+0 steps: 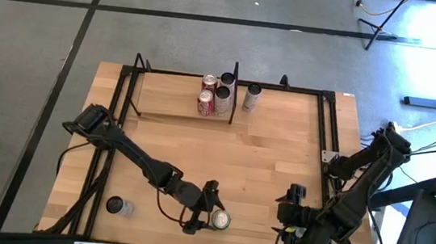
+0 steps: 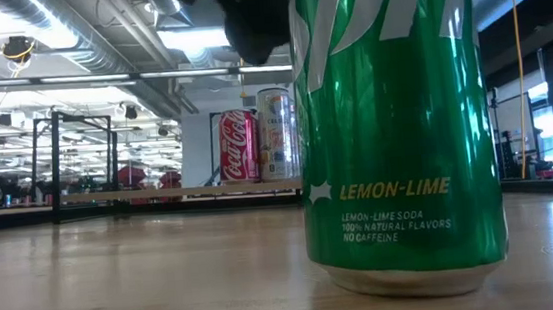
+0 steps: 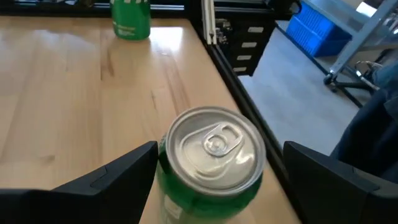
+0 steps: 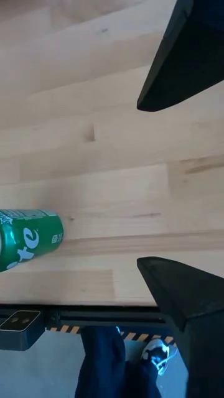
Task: Place canned beverage on shelf
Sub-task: Put the left green soda can on the shelf
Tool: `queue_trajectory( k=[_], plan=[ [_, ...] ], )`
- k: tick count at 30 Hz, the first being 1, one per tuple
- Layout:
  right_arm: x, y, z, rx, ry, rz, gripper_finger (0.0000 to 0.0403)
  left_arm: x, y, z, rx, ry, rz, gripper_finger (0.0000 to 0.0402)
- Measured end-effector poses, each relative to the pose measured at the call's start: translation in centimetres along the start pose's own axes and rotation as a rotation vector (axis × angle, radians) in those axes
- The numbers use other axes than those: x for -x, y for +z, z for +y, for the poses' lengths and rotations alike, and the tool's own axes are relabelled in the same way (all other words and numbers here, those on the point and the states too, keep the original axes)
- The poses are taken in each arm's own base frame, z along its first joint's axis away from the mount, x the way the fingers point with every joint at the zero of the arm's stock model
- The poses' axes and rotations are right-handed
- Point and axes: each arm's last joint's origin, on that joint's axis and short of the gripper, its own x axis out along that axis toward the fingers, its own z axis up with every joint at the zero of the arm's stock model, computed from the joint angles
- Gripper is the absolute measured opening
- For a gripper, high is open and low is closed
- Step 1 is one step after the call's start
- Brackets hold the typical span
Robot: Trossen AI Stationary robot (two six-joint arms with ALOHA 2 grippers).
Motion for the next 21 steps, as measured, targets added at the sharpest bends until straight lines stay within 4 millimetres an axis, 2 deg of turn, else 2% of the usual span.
queue_trajectory(
  k=[6, 10, 18, 21],
  plan=[
    [-0.1, 0.0, 0.1, -0.01, 0.007, -0.003, 0.0388, -1.5, -1.3, 0.3, -0.014, 0.017, -0.005, 0.0338],
    [-0.1, 0.0, 0.1, -0.011, 0.007, -0.004, 0.0388, -1.9, -1.7, 0.5, -0.015, 0.057, -0.004, 0.0334],
    [-0.1, 0.0, 0.1, -0.011, 0.006, -0.004, 0.0388, -1.8, -1.6, 0.7, 0.031, 0.101, -0.021, 0.026],
    [-0.1, 0.0, 0.1, -0.034, 0.009, -0.007, 0.0388, -1.5, -0.8, 0.8, 0.08, 0.107, -0.022, 0.0258]
  ],
)
